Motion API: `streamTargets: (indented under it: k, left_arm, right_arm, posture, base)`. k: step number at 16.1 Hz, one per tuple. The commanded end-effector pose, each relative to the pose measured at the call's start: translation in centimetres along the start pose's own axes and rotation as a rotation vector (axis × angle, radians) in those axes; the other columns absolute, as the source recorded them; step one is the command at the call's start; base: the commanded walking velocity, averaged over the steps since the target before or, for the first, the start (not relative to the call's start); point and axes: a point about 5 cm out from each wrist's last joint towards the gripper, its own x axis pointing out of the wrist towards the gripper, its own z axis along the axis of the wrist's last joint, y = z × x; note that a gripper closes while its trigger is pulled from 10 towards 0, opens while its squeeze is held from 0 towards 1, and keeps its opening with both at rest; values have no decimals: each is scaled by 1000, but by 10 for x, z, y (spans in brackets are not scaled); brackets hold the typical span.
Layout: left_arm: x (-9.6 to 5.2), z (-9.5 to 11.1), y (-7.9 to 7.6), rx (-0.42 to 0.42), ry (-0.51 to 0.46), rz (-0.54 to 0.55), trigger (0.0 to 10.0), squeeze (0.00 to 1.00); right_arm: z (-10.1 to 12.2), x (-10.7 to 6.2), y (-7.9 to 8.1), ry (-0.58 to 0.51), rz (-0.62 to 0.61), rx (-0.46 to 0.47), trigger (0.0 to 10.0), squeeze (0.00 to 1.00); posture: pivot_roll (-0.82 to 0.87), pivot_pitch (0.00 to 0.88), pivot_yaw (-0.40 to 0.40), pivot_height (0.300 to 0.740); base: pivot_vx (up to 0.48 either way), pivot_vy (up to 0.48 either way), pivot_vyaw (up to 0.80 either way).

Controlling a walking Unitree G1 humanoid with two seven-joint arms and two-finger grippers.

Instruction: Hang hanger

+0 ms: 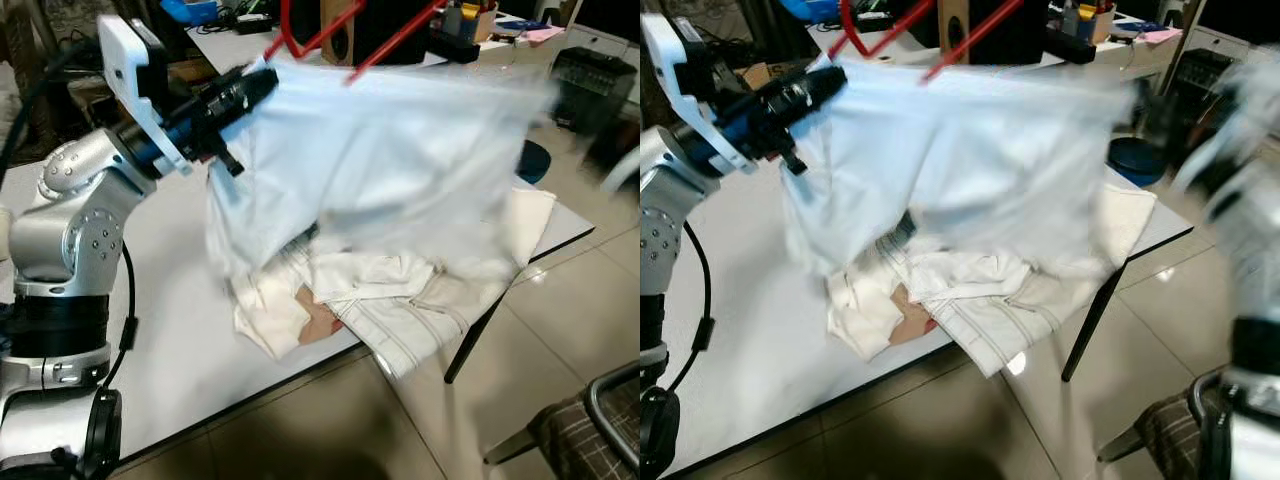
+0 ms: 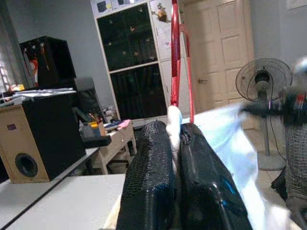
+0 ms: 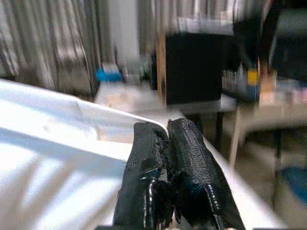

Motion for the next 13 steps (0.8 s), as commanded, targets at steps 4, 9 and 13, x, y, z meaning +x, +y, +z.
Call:
streamTargets:
  k: [4, 9, 13]
  left_arm:
    - [-10, -7, -26, -33, 106, -255, 0, 0]
    - [-12, -32, -43, -10, 282, -368, 0, 0]
    - [-8, -45, -40, 86, 382, -313, 0, 0]
  right_arm:
    - [20, -9, -4, -91, 37, 6, 0, 0]
    - [20, -17, 2, -123, 117, 36, 0, 0]
    - [24, -20, 10, -143, 183, 42, 0, 0]
  posture:
    - [-122, 0, 69, 740]
    - [-125, 0, 74, 740]
    - [-123, 0, 76, 740]
  base:
    - [0, 0, 0]
    - [0, 0, 0]
    - [0, 0, 0]
